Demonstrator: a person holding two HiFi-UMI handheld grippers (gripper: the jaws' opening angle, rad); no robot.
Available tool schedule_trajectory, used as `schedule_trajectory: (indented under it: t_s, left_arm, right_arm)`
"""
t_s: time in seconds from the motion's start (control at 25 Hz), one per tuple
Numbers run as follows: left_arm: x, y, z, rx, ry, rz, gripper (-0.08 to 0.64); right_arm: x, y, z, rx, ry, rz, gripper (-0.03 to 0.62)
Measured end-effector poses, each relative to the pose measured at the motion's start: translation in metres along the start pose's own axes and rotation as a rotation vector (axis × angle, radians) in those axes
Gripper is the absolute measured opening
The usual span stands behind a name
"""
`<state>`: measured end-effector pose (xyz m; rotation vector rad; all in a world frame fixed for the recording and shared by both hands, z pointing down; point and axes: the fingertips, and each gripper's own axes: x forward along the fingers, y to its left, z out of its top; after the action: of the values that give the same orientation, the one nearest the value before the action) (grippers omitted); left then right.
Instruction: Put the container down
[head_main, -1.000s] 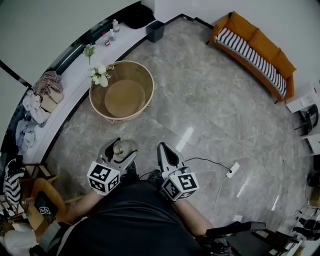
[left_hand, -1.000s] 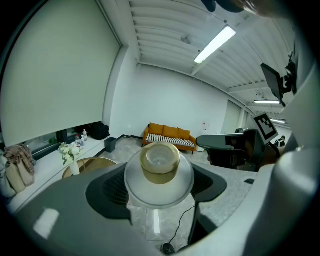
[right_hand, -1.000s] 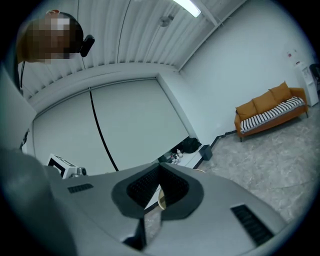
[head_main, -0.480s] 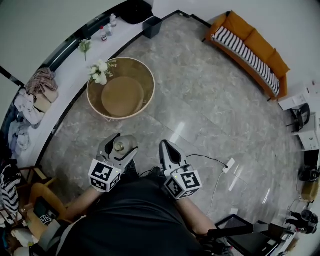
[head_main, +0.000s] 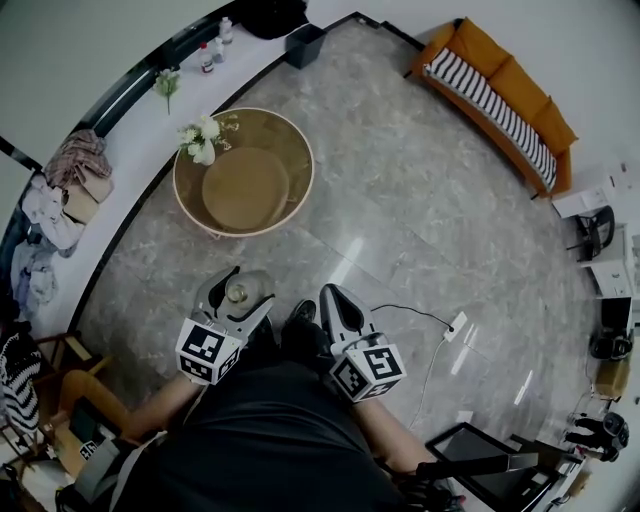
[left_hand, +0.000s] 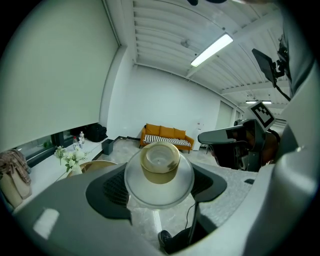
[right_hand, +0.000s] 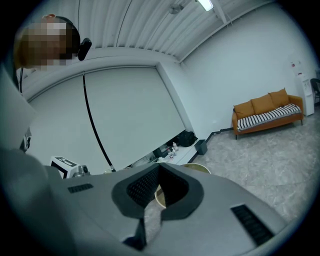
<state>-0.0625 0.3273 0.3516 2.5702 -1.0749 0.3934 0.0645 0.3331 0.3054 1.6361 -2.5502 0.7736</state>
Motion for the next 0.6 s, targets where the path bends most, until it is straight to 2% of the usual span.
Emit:
schedule_trajectory:
  t_s: [0.36, 0.6]
  left_arm:
    - [0.030, 0.014, -0.008, -0.015, 0.068, 0.009, 0.339]
    - [0.070, 0.025, 0.010, -0.003, 0.084, 0.027, 0.339]
  right_arm:
    - [0.030, -0.030, -0.006, 0.073, 0.019, 0.009, 0.006]
    - [0.060, -0.063, 0.007, 0.109, 0.033, 0.034, 0.006]
